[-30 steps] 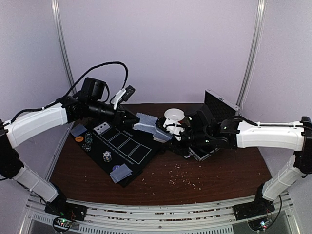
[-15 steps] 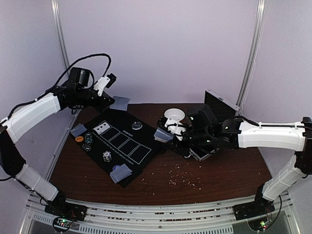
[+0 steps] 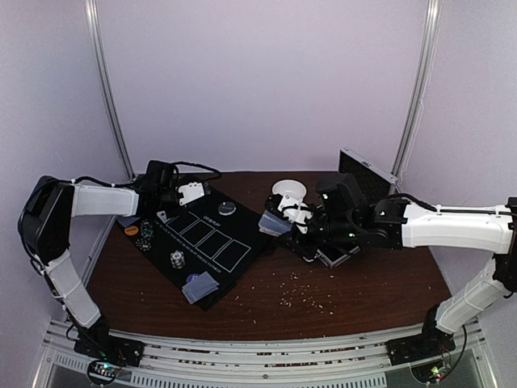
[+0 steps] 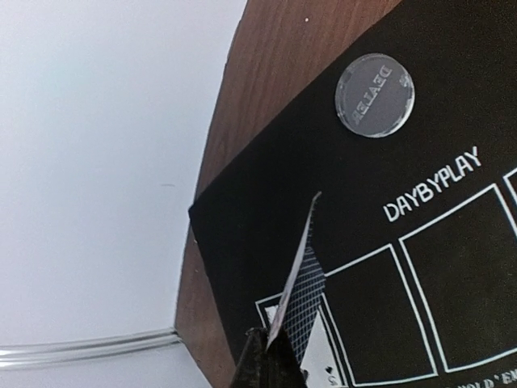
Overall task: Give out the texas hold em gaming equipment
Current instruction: Flop the poker card into the community card area.
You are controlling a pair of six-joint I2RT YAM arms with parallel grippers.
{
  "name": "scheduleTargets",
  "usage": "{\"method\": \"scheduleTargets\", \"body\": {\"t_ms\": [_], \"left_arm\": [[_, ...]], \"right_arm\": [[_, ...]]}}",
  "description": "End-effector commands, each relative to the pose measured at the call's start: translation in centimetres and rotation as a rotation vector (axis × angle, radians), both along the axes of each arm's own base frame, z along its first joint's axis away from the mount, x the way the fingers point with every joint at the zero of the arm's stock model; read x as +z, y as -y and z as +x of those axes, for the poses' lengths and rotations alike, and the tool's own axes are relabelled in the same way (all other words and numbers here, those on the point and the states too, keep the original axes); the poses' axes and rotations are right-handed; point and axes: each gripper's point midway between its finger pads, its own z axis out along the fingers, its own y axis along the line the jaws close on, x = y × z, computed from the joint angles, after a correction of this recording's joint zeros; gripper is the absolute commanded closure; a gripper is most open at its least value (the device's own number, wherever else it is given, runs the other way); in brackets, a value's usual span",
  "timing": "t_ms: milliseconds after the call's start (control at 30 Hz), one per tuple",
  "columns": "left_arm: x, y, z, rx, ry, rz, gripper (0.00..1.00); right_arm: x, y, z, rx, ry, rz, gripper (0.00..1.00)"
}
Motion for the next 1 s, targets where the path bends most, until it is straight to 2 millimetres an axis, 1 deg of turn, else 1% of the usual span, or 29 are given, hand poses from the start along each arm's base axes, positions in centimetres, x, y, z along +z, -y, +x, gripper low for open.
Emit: {"method": "scheduleTargets", "body": {"t_ms": [0,100,167,267,367,500,600,833,967], "left_arm": [[2.4,0.4,2.7,-0.089,0.232,0.106,1.00],[0.6,-0.2,3.0,-0.093,0.230,0.160,1.00],[-1.2,-0.4,2.6,-0.118,0.196,0.197,1.00],[-4.2,-0.4,1.6,-0.159,0.097,0.230,1.00],[-6.6,-0.6,0.3,-0.182,-0.018,0.239,1.00],[-8.9,-1.8,-1.0,-0.184,-0.122,0.255,1.00],[-9.4,-2.2,-1.7,-0.193,-0.168,0.246,0.98],[-9.7,-3.1,-2.4,-0.211,-0.232,0.253,0.92],[-9.4,-3.1,-2.7,-0.209,-0.243,0.241,0.82]], "right_arm": [[0.8,0.4,-0.2,-0.001,0.009,0.026,0.61],[0.9,0.4,-0.2,-0.002,0.008,0.025,0.61],[1.0,0.4,-0.2,-0.001,0.010,0.026,0.61],[0.9,0.4,-0.2,0.001,0.009,0.022,0.61],[1.0,0.3,-0.2,0.004,0.007,0.022,0.61],[1.2,0.2,-0.2,0.007,0.009,0.026,0.61],[1.2,0.3,-0.3,0.008,0.008,0.022,0.60],[1.5,0.4,-0.3,0.005,0.010,0.028,0.61],[1.5,0.5,-0.3,0.003,0.009,0.026,0.61]]}}
